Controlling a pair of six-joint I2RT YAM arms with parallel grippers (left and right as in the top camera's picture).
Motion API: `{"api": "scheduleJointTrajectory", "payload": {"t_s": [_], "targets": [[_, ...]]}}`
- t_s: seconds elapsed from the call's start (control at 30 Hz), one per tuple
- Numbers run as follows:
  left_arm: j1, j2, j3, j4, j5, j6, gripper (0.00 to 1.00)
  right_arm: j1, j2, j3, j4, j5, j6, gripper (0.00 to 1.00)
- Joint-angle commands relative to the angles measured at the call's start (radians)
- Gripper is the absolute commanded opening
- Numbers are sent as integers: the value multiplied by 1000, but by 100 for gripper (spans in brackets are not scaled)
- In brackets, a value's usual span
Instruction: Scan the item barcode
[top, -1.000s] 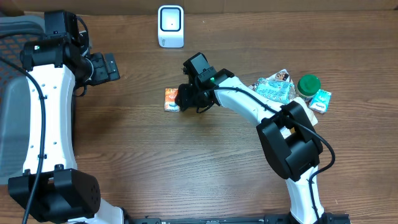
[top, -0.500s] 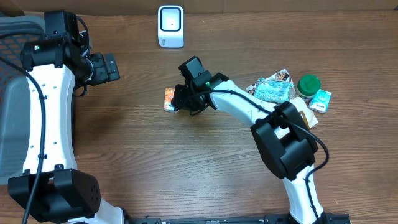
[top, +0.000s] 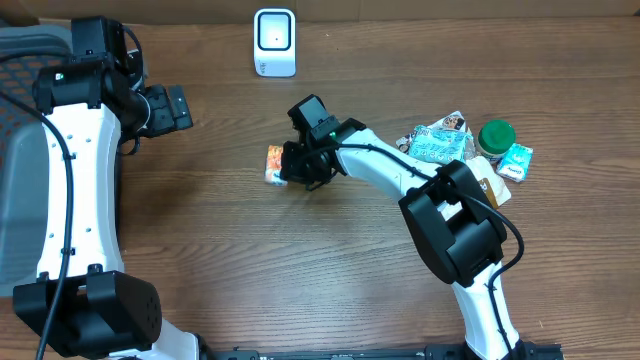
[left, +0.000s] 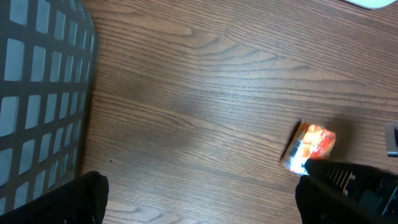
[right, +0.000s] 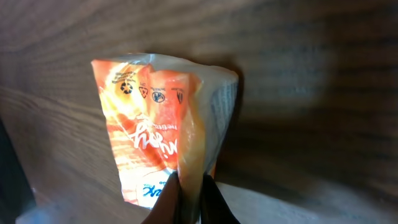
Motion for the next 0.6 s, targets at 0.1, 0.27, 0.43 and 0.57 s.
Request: {"api": "scheduleJointTrajectory", "payload": {"t_s": [0.1,0.27,0.43,0.57], "targets": [[-2,5,7,0,-10,-3,99,-77,-78,4,-31,-307,-200,4],[-2,5,7,0,-10,-3,99,-140,-164,4,-21,-735,-355,4],[-2,5,7,0,-10,-3,100,-191,-227,4,-19,-993,-410,4],[-2,5,7,0,-10,-3,100,-222,-255,4,-7,-1165,-412,4]]}}
